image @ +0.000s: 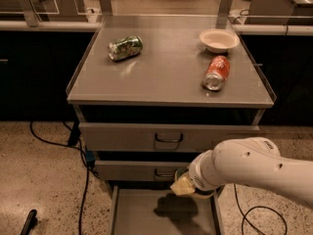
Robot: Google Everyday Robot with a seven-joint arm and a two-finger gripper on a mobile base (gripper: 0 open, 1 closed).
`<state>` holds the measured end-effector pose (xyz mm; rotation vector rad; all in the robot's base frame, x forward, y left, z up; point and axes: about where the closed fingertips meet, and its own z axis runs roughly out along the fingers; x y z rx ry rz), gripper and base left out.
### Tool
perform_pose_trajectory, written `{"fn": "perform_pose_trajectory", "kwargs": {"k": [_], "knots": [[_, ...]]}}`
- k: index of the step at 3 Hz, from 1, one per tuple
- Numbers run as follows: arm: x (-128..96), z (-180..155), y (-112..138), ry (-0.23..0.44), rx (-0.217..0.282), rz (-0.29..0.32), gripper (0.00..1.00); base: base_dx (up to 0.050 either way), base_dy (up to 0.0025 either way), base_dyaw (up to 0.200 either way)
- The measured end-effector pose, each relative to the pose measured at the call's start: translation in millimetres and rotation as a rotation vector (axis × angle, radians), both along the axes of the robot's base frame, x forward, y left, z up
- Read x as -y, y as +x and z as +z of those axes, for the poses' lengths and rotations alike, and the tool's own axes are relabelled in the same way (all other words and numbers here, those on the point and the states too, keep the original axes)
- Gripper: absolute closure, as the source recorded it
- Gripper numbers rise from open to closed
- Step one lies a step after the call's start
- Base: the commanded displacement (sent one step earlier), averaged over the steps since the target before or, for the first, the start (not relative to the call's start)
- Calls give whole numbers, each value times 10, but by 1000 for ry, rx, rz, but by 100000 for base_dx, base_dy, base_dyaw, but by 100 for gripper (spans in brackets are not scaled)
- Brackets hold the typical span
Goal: Place sponge into bottom drawer
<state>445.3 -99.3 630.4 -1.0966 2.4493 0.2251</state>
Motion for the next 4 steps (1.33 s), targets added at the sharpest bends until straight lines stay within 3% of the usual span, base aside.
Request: {"fn": "perform_pose_trajectory", "kwargs": {"k": [1, 3, 4], "knots": [[54, -259, 1, -7, -18, -30, 100, 0, 0, 0], [556, -1532, 108, 2, -80, -212, 100, 0, 0, 0], [606, -2055, 280, 42, -88, -235, 100, 0, 0, 0]]}}
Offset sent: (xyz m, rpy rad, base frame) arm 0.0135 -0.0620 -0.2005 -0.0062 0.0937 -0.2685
